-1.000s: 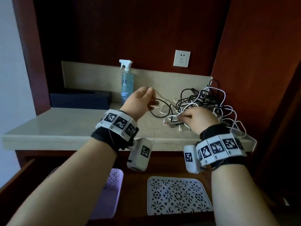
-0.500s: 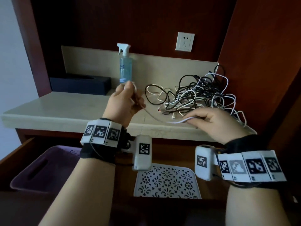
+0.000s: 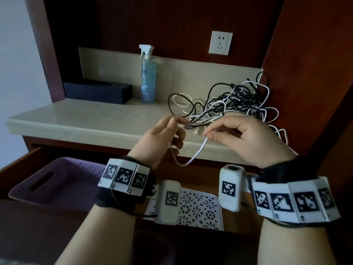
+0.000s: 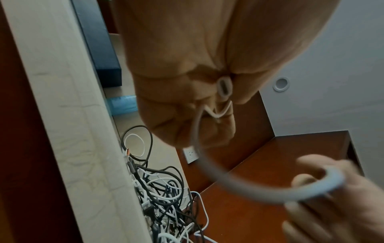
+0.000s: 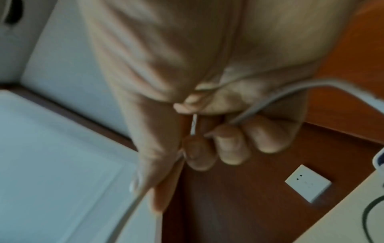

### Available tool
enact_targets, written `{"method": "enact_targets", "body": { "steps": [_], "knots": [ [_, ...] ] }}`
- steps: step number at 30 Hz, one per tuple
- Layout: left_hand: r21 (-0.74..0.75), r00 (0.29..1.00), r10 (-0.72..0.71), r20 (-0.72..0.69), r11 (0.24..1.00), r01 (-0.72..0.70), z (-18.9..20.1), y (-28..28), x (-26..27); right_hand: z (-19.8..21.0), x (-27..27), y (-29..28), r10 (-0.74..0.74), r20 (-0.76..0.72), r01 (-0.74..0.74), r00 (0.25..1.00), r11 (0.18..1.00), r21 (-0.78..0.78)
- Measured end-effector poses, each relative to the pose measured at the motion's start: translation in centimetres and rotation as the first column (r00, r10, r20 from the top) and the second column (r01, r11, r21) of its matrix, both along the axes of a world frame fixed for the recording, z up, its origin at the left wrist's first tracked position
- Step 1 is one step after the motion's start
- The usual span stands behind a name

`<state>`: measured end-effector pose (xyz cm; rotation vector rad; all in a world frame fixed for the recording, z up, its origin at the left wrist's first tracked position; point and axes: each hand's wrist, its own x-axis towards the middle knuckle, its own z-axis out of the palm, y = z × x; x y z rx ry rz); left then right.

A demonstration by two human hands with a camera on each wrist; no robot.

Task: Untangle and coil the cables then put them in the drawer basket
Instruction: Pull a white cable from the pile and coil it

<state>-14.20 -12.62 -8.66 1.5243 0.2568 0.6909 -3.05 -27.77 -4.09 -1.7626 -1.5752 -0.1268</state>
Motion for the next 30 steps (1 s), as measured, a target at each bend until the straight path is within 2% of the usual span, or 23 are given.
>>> {"method": "enact_targets", "body": {
  "steps": [3, 5, 9, 14, 16, 18, 19, 22, 23, 27, 30],
  "knots": [
    [0.030, 1.000, -0.010, -0.001, 1.000, 0.010, -0.5, -1.0, 0.0, -0.8, 0.9, 0.8, -0.075, 0.081, 0.067, 0.994, 0.993, 0.098],
    [0.063, 1.000, -0.002, -0.021, 0.998, 0.003, -0.9, -1.9, -0.3, -1.4, 1.1, 1.1, -0.047, 0.104, 0.027, 0.994, 0.982, 0.185],
    [0.022, 0.999, -0.053, 0.000, 0.998, 0.053, -1.5, -3.8, -0.5, -2.3, 0.8, 2.2, -0.006, 0.061, -0.014, 0.998, 0.945, 0.327],
    [-0.086, 0.992, -0.120, -0.033, 0.989, 0.117, -1.9, -3.7, 0.0, -2.9, 1.3, 3.1, -0.157, 0.070, 0.125, 0.985, 0.934, 0.335],
    [-0.169, 0.982, -0.186, -0.013, 0.969, 0.181, -1.8, -3.1, 0.2, -2.9, 1.4, 3.2, -0.214, 0.083, 0.176, 0.973, 0.927, 0.330],
    [-0.190, 0.968, -0.248, -0.026, 0.952, 0.239, -1.6, -2.7, 0.1, -2.9, 1.1, 3.5, -0.241, 0.058, 0.213, 0.969, 0.928, 0.306],
    [-0.150, 0.964, -0.261, -0.058, 0.957, 0.250, -1.6, -2.4, 0.1, -2.9, 0.9, 3.7, -0.245, 0.037, 0.223, 0.969, 0.927, 0.301],
    [0.093, 0.954, -0.224, -0.201, 0.965, 0.247, -1.5, -1.5, -0.3, -3.0, 0.2, 4.5, -0.239, 0.001, 0.226, 0.971, 0.920, 0.319],
    [0.123, 0.950, -0.215, -0.229, 0.961, 0.247, -1.5, -1.2, -0.6, -3.1, 0.1, 4.7, -0.239, -0.001, 0.227, 0.971, 0.920, 0.321],
    [0.135, 0.944, -0.226, -0.242, 0.955, 0.264, -1.4, -0.3, -1.4, -3.1, 0.6, 4.5, -0.213, 0.029, 0.199, 0.977, 0.945, 0.261],
    [0.122, 0.947, -0.254, -0.197, 0.952, 0.281, -1.3, 0.2, -1.6, -3.3, 1.0, 4.0, -0.226, 0.072, 0.206, 0.972, 0.955, 0.216]
  ]
}}
